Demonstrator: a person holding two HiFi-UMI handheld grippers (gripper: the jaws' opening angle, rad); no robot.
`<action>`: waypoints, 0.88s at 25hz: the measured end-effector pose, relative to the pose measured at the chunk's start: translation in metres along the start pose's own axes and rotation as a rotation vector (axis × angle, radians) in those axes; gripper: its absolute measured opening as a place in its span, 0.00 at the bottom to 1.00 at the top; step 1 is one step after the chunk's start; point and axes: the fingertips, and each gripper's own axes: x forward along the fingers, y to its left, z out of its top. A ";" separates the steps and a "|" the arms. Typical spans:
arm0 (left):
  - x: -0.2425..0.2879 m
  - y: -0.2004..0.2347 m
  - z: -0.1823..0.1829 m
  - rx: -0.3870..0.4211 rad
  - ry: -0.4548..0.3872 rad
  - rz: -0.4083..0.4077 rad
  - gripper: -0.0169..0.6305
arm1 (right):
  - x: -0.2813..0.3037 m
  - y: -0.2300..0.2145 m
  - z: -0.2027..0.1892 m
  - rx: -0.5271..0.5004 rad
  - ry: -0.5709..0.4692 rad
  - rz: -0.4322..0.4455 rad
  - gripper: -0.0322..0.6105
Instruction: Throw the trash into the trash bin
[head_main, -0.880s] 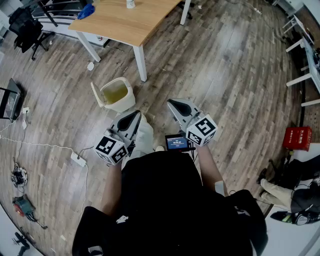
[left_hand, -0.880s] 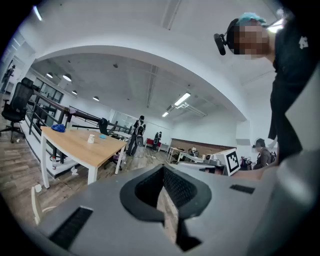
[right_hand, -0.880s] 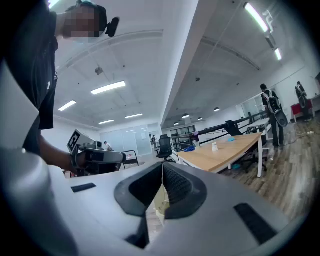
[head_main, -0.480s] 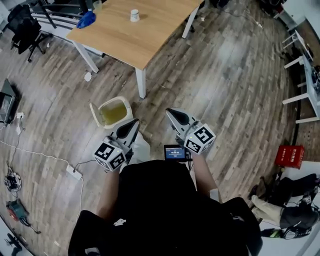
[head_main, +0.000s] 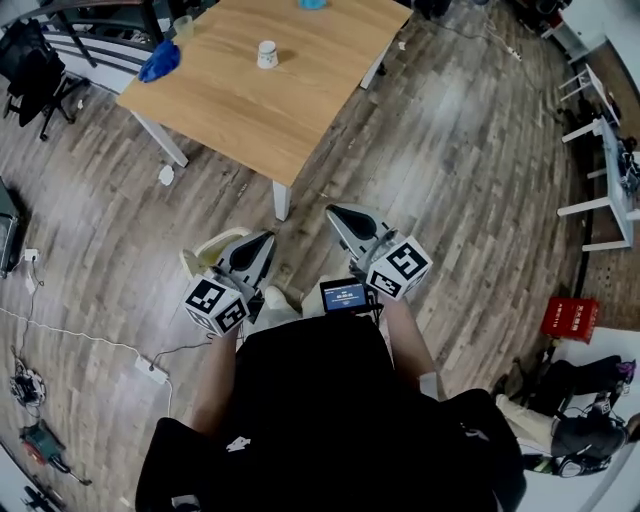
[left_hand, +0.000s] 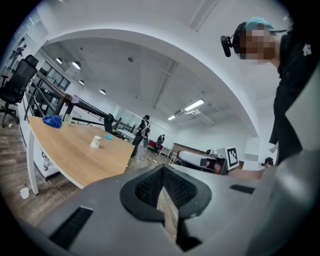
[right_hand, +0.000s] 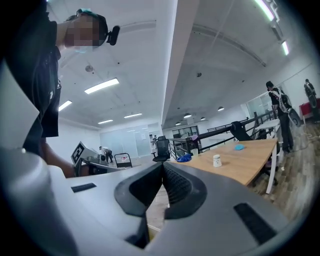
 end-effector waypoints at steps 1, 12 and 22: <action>0.009 0.007 0.000 0.003 0.006 0.000 0.03 | 0.005 -0.012 0.000 0.001 0.002 -0.007 0.05; 0.133 0.105 0.024 0.029 0.029 0.157 0.03 | 0.082 -0.170 0.011 0.062 0.007 0.061 0.05; 0.229 0.153 0.059 0.096 0.023 0.284 0.03 | 0.127 -0.273 0.034 0.032 0.062 0.145 0.05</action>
